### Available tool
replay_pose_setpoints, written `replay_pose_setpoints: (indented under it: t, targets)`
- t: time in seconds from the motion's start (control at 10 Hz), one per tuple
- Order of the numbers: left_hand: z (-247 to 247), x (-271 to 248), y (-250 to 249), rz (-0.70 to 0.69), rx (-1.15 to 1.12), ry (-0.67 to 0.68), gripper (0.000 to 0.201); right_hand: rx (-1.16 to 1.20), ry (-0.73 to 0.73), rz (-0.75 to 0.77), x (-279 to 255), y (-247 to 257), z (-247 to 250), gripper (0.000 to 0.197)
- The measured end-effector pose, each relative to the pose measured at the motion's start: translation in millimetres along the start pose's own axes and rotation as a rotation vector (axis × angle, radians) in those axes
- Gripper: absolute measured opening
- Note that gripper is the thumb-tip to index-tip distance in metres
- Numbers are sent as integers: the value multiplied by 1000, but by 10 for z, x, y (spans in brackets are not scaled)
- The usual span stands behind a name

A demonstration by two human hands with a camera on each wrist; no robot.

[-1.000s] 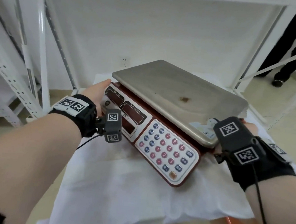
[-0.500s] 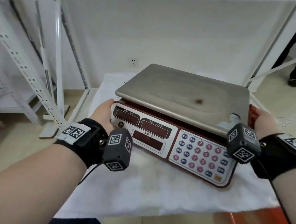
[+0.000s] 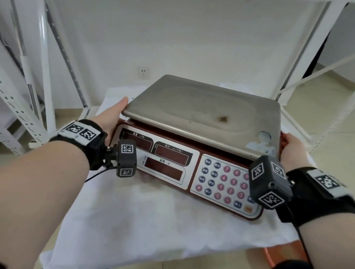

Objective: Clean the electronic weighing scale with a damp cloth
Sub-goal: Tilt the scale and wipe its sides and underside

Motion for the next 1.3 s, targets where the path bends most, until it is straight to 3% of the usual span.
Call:
replay_pose_setpoints:
  t: [0.2,0.4,0.8,1.0,1.1,1.2,1.3]
  targets:
    - [-61,29,32,-44,-127,-5,48,42,108,-101,-28,-19,-162,35]
    - [-34,-33,152,-143,-274,-153,32,85,187,-135,194,74,-354,29]
    - [-136,-262,534,-73,-467,-204,47,-17,306,-198,740,-54,-548,25]
    - [-188,-364,536,-64,-423,-207,48,-108,258,-179,863,-82,-474,21]
    - [-170,-402,522,-53,-395,-194,49,-153,149,-123,836,-56,-397,29]
    - [-167,-482,455,-112,-381,-219,34,-413,-66,203,740,196,-210,55]
    - [-119,-553,383,-234,-266,-283,44,-759,-68,558,469,440,-220,56]
Point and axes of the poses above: each hand's wrist, its own x-axis towards the middle knuckle, its own z-axis out of the back of the hand, y = z × x, the point moved 6 cm from there along x, towards the middle knuckle, and after that the axes turned 7 degrees about z, right-handed, at the moved point
